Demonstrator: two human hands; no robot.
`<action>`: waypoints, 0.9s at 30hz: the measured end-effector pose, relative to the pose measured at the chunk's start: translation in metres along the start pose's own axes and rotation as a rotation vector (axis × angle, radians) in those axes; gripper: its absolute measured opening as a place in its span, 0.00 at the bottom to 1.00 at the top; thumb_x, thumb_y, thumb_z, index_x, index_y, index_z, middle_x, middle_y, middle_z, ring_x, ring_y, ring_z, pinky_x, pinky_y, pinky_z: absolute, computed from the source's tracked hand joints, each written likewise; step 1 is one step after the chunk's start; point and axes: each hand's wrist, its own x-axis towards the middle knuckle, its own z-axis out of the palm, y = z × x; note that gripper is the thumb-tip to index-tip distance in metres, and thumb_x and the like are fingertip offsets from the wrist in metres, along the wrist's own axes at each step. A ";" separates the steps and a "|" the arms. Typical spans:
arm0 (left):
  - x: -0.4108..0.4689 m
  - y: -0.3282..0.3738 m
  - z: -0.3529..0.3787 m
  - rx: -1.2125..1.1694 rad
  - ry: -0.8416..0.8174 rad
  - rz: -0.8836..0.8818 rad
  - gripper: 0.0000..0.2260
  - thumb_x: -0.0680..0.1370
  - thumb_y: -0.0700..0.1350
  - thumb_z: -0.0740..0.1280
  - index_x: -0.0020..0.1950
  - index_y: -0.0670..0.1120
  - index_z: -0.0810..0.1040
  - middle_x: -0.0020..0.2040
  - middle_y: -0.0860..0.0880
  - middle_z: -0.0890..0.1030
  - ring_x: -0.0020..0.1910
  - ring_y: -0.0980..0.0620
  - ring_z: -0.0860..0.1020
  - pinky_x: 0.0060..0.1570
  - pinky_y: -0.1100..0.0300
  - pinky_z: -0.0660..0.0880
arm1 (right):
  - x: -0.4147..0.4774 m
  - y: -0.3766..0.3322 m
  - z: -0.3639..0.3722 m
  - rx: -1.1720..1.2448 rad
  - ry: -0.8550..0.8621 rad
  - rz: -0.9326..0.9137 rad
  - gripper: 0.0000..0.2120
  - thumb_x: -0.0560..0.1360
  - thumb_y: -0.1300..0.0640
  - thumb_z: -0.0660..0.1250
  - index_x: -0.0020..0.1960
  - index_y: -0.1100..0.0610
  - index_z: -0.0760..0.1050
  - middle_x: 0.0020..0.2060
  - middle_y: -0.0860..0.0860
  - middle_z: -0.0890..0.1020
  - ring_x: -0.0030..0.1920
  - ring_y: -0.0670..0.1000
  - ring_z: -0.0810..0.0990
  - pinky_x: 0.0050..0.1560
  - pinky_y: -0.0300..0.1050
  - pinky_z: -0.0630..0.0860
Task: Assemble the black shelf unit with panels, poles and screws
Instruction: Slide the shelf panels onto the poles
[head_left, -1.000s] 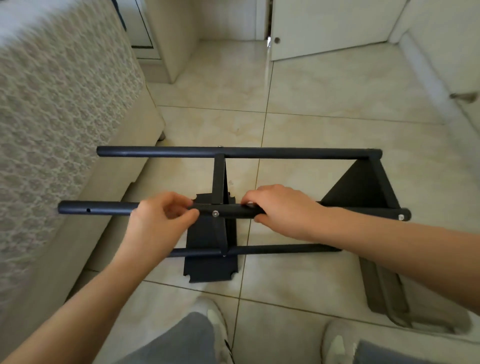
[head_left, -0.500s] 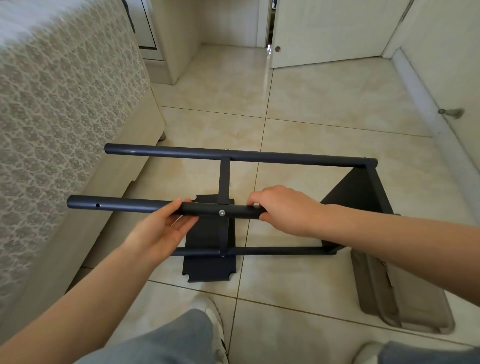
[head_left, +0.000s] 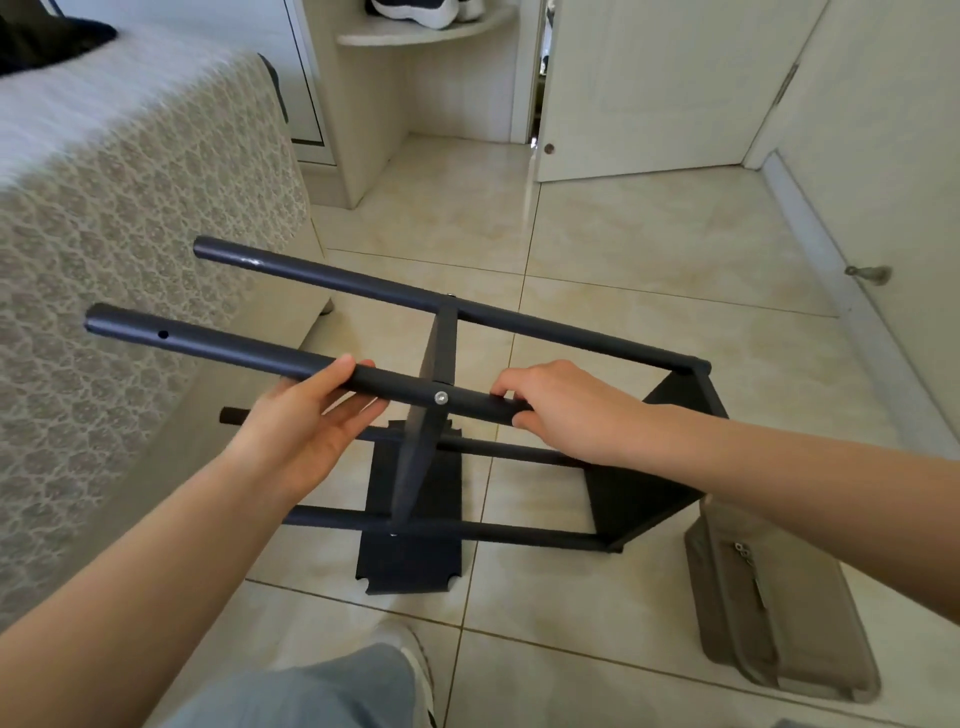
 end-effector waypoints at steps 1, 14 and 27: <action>-0.002 0.006 0.005 0.021 -0.017 0.024 0.11 0.79 0.40 0.68 0.62 0.42 0.75 0.56 0.40 0.85 0.53 0.43 0.85 0.44 0.51 0.84 | -0.001 0.000 -0.004 0.017 0.015 0.000 0.12 0.80 0.60 0.64 0.63 0.52 0.75 0.55 0.52 0.81 0.52 0.51 0.81 0.52 0.40 0.77; -0.047 0.038 0.130 0.368 -0.289 0.284 0.11 0.79 0.40 0.68 0.62 0.45 0.76 0.54 0.45 0.85 0.51 0.50 0.85 0.42 0.58 0.83 | -0.046 0.043 -0.045 0.310 0.169 0.165 0.12 0.77 0.56 0.70 0.57 0.45 0.72 0.41 0.38 0.75 0.38 0.38 0.76 0.32 0.27 0.70; -0.082 -0.036 0.249 0.669 -0.398 0.469 0.10 0.77 0.41 0.73 0.50 0.54 0.75 0.41 0.53 0.85 0.42 0.59 0.85 0.37 0.64 0.81 | -0.133 0.111 -0.032 0.566 0.298 0.339 0.12 0.78 0.56 0.68 0.55 0.44 0.69 0.46 0.39 0.75 0.43 0.37 0.76 0.32 0.25 0.70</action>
